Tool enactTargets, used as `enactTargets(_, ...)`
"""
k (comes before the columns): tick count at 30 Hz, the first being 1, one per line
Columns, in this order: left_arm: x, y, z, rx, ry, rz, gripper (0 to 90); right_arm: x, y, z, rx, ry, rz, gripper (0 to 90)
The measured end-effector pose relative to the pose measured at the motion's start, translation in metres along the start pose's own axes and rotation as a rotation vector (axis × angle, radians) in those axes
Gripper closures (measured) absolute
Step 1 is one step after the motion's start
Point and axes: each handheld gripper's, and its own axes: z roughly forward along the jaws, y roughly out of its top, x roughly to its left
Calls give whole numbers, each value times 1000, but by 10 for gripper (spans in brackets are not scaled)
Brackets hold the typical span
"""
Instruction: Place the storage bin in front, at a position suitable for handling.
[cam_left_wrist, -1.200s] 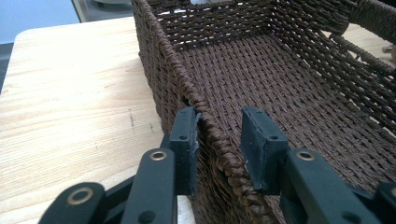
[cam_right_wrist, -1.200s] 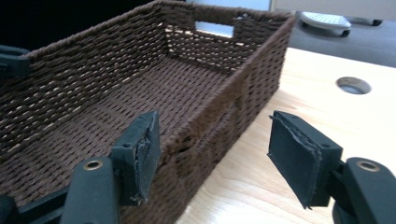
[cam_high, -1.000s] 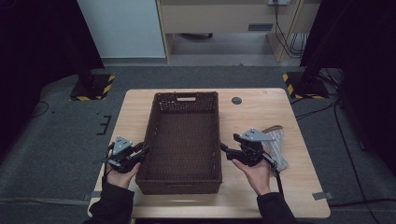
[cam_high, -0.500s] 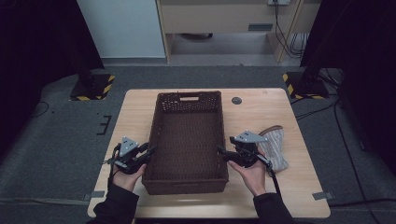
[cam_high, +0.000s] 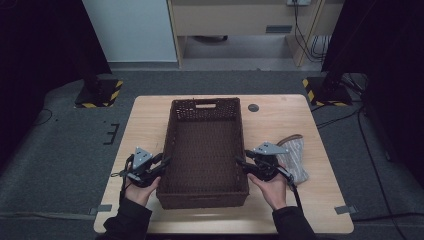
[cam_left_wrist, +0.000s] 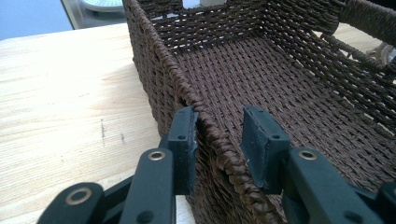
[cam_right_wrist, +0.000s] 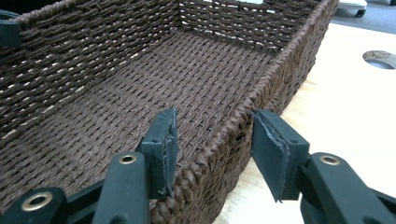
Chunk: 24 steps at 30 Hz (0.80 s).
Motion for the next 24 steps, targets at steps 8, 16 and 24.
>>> enactTargets(8,-13,-1,0,3,-12,25,633,-2,-7,-12,-5,-8,6,540)
enactTargets(16,-10,4,3,-7,-39,34,530,-5,-5,-18,-9,-41,-14,486)
enactTargets(24,6,20,19,-15,-31,19,495,-16,6,-7,-46,-67,-1,433)
